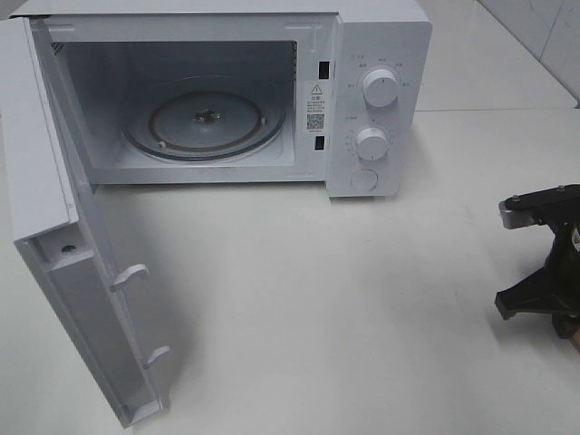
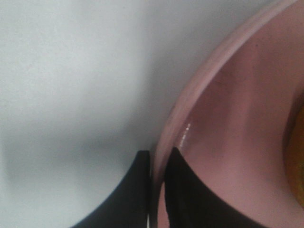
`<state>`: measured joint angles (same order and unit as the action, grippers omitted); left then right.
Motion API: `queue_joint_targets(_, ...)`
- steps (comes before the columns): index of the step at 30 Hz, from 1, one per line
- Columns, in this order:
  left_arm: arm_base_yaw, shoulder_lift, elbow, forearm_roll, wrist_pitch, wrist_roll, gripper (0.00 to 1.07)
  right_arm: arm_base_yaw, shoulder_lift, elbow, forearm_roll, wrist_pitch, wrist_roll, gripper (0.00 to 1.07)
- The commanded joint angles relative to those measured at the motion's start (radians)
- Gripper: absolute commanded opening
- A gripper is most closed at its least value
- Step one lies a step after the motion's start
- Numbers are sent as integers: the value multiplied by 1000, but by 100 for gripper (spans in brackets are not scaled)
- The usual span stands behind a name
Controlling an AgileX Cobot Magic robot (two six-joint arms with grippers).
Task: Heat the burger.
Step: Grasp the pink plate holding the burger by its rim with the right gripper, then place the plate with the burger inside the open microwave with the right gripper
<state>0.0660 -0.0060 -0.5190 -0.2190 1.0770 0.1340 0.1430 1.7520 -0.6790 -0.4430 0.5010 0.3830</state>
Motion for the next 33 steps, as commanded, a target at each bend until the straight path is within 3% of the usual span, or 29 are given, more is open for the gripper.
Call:
queue_joint_targets(1, 0, -16, 4, -5, -9, -2, 100, 18, 8, -8, 2, 40, 47, 0)
queue_joint_targets(18, 0, -16, 4, -5, -9, -2, 100, 156, -19, -7, -211, 170, 281, 0)
queue_joint_targets(33, 0, -16, 4, -5, -9, -2, 100, 177, -86, -7, -249, 259, 301, 0)
